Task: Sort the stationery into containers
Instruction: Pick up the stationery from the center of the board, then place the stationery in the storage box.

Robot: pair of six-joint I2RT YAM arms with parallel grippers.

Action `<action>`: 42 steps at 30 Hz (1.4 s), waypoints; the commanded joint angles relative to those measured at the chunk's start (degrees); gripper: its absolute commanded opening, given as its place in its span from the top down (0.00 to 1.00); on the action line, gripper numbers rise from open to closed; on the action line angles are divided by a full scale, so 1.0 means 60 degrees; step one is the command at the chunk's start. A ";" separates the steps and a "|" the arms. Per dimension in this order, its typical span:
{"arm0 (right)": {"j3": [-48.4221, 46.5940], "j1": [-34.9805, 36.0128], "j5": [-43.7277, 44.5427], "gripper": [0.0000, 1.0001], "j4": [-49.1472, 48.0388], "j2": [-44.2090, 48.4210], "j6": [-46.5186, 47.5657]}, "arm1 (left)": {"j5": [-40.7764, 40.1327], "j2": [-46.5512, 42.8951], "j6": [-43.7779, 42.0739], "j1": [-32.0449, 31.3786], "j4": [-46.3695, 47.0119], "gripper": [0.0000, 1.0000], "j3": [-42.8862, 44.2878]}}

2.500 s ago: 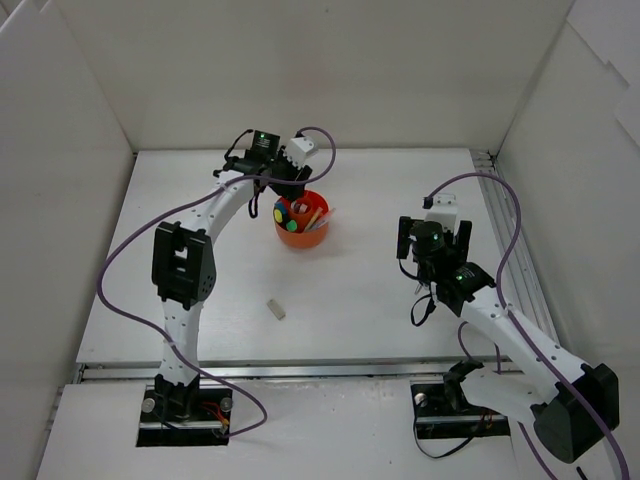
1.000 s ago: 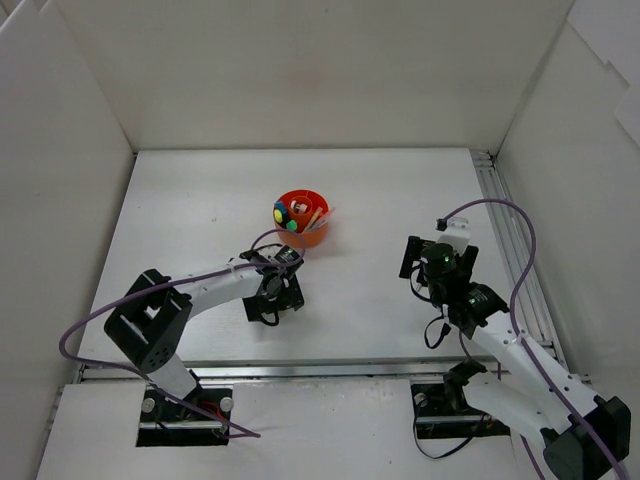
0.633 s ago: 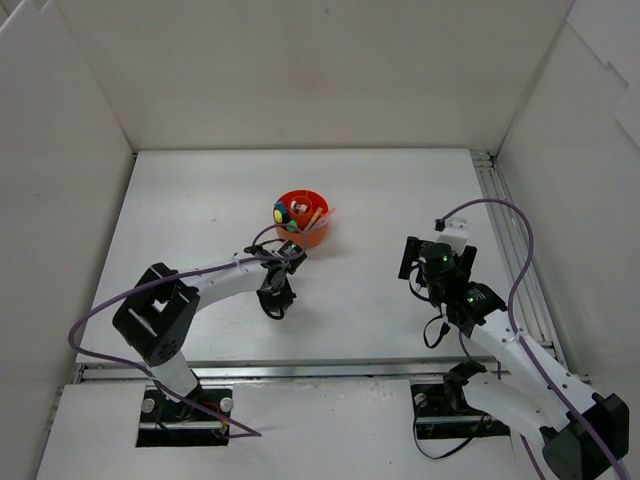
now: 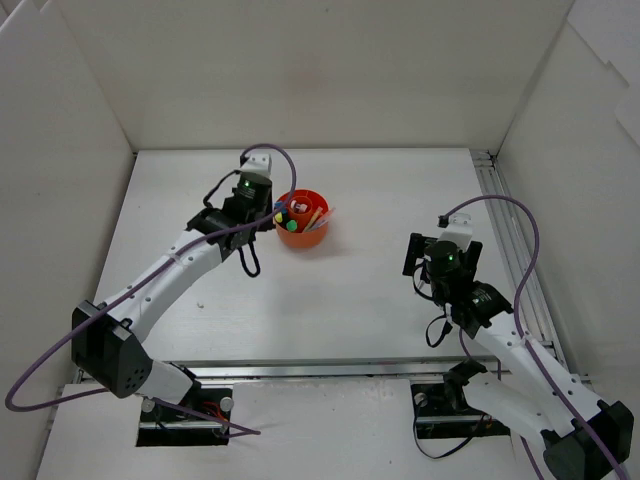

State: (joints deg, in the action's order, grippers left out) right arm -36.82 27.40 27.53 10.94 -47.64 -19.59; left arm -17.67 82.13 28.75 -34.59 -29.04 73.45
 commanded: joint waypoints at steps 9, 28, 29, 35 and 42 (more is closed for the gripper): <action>-0.1407 -0.0069 0.1051 0.02 -0.0286 -0.1257 0.0262 | 0.4511 0.2921 -0.6401 0.1619 0.1251 1.00 0.4819; -0.2082 -0.0113 0.1549 0.02 0.0154 -0.2593 0.0673 | 0.6651 0.5955 -0.7708 0.2161 -0.0493 0.96 0.7285; -0.2052 -0.0099 0.1608 0.02 0.0154 -0.2549 0.0659 | 0.6709 0.5985 -0.7693 0.2161 -0.0522 0.94 0.7285; -0.1994 -0.0113 0.1710 0.02 0.0227 -0.2432 0.0688 | 0.6520 0.6322 -0.7591 0.2161 -0.0756 0.91 0.7445; -0.1921 -0.0113 0.1652 0.02 0.0257 -0.2417 0.0614 | 0.6109 0.6322 -0.7531 0.2161 -0.0829 0.77 0.7504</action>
State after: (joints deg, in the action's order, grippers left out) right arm -46.85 27.29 34.76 13.23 -63.26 -15.97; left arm 19.97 122.48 -16.25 -22.00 -34.63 115.13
